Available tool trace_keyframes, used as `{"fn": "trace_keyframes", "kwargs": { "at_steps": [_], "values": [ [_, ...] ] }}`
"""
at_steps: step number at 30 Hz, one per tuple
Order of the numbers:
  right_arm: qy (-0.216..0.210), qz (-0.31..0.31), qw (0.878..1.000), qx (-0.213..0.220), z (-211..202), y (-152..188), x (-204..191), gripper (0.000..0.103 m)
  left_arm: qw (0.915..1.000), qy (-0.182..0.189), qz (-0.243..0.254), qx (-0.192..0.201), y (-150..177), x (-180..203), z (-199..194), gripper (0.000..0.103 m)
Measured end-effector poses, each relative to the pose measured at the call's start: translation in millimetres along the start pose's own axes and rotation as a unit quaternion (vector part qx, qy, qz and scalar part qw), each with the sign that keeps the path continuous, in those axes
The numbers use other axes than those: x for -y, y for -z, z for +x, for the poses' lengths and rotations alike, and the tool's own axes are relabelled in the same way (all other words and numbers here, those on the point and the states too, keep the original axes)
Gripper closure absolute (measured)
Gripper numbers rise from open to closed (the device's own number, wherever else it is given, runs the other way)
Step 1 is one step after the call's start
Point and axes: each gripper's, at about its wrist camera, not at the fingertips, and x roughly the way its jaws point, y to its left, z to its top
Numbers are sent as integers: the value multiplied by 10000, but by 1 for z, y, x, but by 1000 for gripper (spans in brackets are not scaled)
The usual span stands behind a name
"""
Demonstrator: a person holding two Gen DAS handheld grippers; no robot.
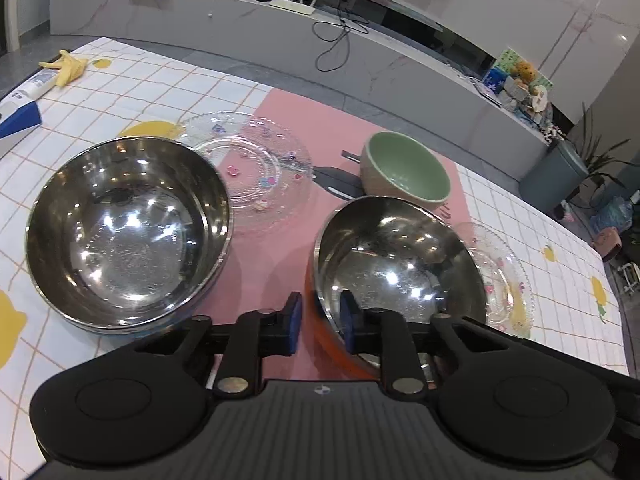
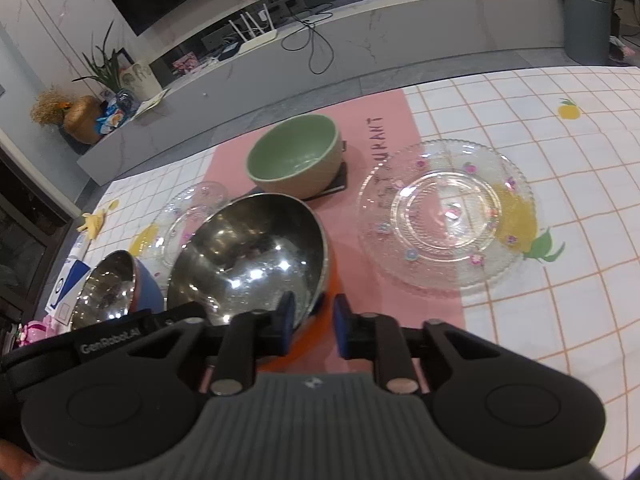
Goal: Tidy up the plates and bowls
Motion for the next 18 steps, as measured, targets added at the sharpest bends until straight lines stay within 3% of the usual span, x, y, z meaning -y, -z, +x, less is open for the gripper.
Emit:
{"fn": "trace_keyframes", "kwargs": {
  "at_steps": [4,9,18],
  "values": [
    [24,33,10000,15,0,0,-2,89,9997,-174,180,6,0,9,0,85],
    [72,-57,10000,12,-12,1,-2,90,9996,-121,239,37,3,15,-15,85],
    [0,-25,10000,-59,-77,26,0,90,9995,91,315,-36,27,24,-72,85]
  ]
}}
